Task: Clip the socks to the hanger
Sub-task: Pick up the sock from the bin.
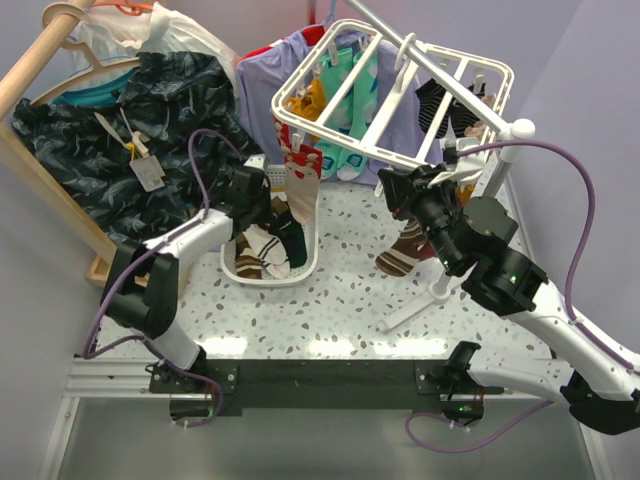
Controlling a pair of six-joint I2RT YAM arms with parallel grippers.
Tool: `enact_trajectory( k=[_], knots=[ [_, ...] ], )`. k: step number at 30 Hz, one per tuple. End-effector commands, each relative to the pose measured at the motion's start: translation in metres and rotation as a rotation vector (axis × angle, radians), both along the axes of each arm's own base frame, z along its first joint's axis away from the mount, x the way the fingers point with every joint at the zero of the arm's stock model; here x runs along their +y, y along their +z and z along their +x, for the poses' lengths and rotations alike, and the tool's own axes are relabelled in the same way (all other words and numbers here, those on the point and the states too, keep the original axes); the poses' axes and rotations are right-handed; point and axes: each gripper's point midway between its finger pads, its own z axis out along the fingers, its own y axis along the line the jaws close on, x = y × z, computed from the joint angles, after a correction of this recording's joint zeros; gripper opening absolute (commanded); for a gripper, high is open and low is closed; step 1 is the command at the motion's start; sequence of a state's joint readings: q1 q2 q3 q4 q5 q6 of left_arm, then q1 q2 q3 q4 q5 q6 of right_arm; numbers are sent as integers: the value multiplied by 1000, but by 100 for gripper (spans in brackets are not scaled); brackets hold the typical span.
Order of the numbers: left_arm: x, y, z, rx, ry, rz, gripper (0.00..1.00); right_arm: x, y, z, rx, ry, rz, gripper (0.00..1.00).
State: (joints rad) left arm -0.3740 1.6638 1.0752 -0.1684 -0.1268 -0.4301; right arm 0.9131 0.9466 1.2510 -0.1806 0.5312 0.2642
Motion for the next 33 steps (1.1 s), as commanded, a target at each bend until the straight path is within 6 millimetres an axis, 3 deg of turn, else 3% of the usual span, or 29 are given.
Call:
enact_trajectory(
  k=[1,5,8,14,24,33],
  knots=[
    [5,42,8,-131,45,-67,15,-1,11,-5,-15,21,13,6],
    [11,46,6,-145,66,-78,12,-2,13,-5,-19,21,14,6],
    [12,60,7,-188,72,-95,2,-2,13,-5,-21,20,9,6],
    [15,133,3,-362,50,-134,0,-3,16,-5,-27,19,17,6],
    [26,261,-28,-655,9,-187,0,-4,20,-6,-35,20,22,6],
    [31,320,-69,-812,-65,-223,0,-6,21,-6,-39,14,25,6]
  ],
)
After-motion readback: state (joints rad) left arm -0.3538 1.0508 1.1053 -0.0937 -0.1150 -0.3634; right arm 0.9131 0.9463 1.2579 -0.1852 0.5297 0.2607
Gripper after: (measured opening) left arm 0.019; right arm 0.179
